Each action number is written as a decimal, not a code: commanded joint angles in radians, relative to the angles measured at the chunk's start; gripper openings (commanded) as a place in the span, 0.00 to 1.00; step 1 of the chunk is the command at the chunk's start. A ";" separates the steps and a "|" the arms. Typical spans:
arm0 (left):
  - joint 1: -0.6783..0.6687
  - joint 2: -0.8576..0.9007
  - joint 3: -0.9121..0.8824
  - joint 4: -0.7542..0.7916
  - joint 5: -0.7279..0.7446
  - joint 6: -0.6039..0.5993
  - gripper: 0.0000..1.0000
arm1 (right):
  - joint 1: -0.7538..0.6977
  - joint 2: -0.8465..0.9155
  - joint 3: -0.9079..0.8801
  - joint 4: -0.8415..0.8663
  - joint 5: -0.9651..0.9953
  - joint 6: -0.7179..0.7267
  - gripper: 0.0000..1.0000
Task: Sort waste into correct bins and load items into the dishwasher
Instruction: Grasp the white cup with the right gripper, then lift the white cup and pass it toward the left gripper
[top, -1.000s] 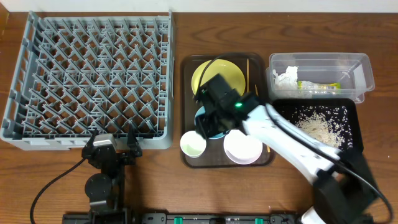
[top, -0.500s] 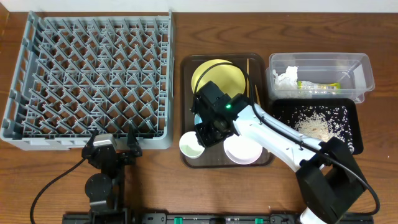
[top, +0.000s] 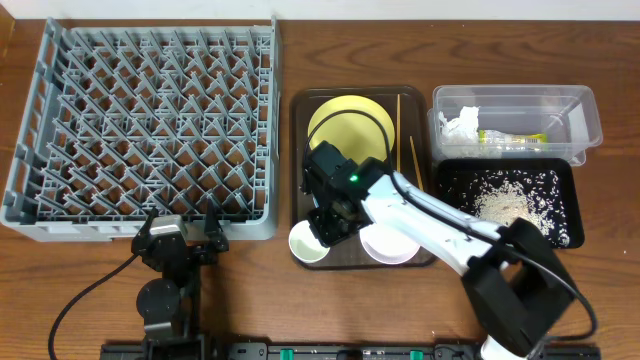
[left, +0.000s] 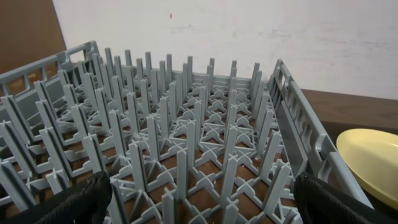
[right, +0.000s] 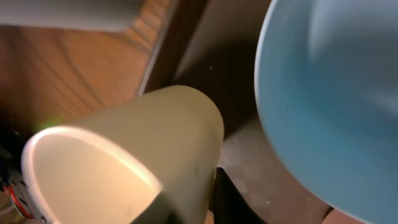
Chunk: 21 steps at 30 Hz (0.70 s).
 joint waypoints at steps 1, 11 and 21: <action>0.004 -0.002 -0.013 -0.039 0.006 0.006 0.94 | 0.016 0.061 0.062 -0.031 -0.017 -0.020 0.17; 0.004 -0.002 -0.013 -0.037 0.018 -0.020 0.94 | 0.014 0.076 0.176 -0.117 0.011 -0.068 0.01; 0.004 0.050 0.079 -0.041 0.183 -0.280 0.94 | -0.234 -0.149 0.238 -0.105 0.000 -0.068 0.01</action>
